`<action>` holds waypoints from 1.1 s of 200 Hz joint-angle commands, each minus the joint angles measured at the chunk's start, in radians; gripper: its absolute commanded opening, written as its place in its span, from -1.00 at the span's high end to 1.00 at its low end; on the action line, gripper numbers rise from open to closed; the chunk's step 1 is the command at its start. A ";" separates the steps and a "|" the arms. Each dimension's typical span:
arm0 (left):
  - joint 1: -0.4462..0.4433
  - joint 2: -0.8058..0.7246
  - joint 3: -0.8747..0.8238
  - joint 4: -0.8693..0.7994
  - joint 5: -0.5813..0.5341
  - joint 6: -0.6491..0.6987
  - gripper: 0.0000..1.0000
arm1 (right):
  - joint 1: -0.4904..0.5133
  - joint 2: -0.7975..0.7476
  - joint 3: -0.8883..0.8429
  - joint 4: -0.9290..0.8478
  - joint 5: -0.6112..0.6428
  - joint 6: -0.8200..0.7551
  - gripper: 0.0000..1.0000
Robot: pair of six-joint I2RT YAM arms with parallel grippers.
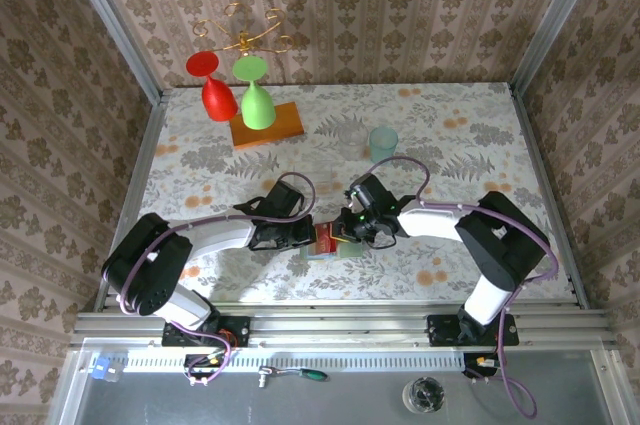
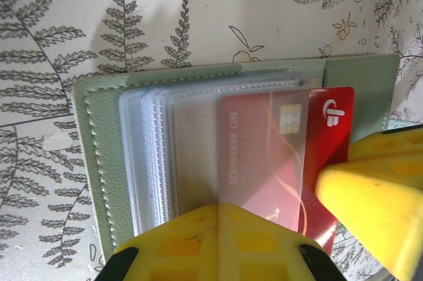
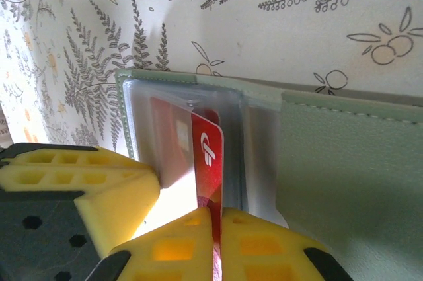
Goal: Take the credit cards out of the card holder
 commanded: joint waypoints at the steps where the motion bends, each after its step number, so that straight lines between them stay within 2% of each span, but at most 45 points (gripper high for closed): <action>1: 0.007 -0.007 0.011 -0.040 -0.001 0.009 1.00 | -0.015 -0.041 -0.031 -0.057 0.043 -0.026 0.80; 65: 0.009 -0.023 0.026 -0.028 0.011 0.009 1.00 | -0.024 -0.160 -0.053 -0.095 0.063 -0.047 0.92; 102: 0.017 -0.054 0.043 -0.036 0.004 0.008 1.00 | -0.027 -0.199 -0.007 -0.181 0.094 -0.099 0.97; 122: 0.027 -0.085 0.039 -0.038 -0.014 0.009 0.89 | -0.027 -0.198 0.033 -0.242 0.116 -0.153 0.98; 164: 0.085 -0.152 0.013 -0.069 -0.026 0.023 0.81 | -0.027 -0.163 0.160 -0.390 0.172 -0.377 1.00; 220: 0.167 -0.192 -0.020 -0.109 -0.021 0.055 0.75 | -0.026 -0.070 0.335 -0.504 0.168 -0.809 1.00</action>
